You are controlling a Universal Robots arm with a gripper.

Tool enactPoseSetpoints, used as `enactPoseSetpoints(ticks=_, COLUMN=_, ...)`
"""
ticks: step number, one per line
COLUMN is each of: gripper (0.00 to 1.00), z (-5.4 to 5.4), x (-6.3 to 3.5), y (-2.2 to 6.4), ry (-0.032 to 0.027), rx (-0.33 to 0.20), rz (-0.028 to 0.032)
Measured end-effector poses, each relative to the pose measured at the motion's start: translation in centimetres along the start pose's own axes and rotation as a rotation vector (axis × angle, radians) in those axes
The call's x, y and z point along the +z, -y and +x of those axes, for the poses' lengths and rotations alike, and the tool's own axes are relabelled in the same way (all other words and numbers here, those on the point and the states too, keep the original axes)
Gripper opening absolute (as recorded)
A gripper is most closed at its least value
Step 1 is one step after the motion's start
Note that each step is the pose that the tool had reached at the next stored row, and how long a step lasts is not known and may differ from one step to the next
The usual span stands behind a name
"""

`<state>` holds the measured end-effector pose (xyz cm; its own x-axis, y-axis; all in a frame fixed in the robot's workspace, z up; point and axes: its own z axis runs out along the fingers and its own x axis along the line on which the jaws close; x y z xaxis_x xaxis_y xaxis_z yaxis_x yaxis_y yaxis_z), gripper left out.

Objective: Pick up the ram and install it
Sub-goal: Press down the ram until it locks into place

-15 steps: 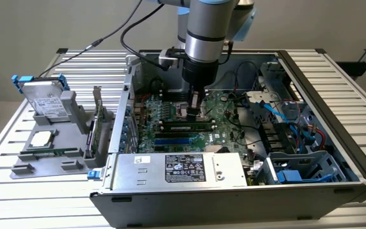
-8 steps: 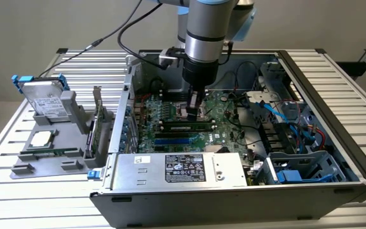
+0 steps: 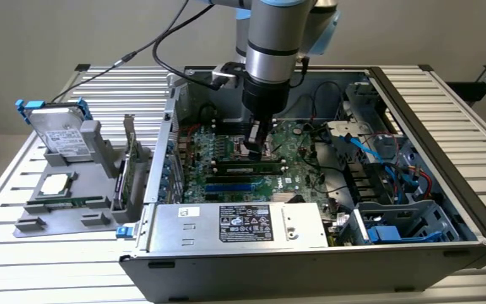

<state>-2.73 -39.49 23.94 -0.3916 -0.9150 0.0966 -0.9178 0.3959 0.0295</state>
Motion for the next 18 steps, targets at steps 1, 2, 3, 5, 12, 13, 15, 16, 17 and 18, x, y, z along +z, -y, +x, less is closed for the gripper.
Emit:
enactPoseSetpoints(ticks=1, gripper=0.1, z=0.0, x=0.01, y=0.0, ry=0.0005, rx=0.014, rz=-0.0008)
enactPoseSetpoints(ticks=2, gripper=0.1, z=0.0, x=0.02, y=0.0, ry=0.001, rx=0.027, rz=-0.0015)
enactPoseSetpoints(ticks=3, gripper=0.1, z=0.0, x=0.03, y=0.0, ry=0.0015, rx=0.041, rz=-0.0023)
enactPoseSetpoints(ticks=5, gripper=0.1, z=-0.01, x=0.05, y=0.0, ry=0.0024, rx=0.067, rz=-0.0039)
enactPoseSetpoints(ticks=12, gripper=0.1, z=-0.01, x=0.06, y=0.0, ry=0.0073, rx=0.161, rz=-0.008)
enactPoseSetpoints(ticks=13, gripper=0.1, z=-0.01, x=0.06, y=0.0, ry=0.0082, rx=0.174, rz=-0.0084)
enactPoseSetpoints(ticks=15, gripper=0.1, z=-0.01, x=0.06, y=0.0, ry=0.0098, rx=0.201, rz=-0.009)
enactPoseSetpoints(ticks=16, gripper=0.1, z=-0.01, x=0.06, y=0.0, ry=0.0107, rx=0.214, rz=-0.0093)
enactPoseSetpoints(ticks=17, gripper=0.1, z=-0.01, x=0.06, y=0.0, ry=0.0115, rx=0.227, rz=-0.0096)
enactPoseSetpoints(ticks=18, gripper=0.1, z=-0.01, x=0.06, y=0.0, ry=0.0124, rx=0.241, rz=-0.0101)
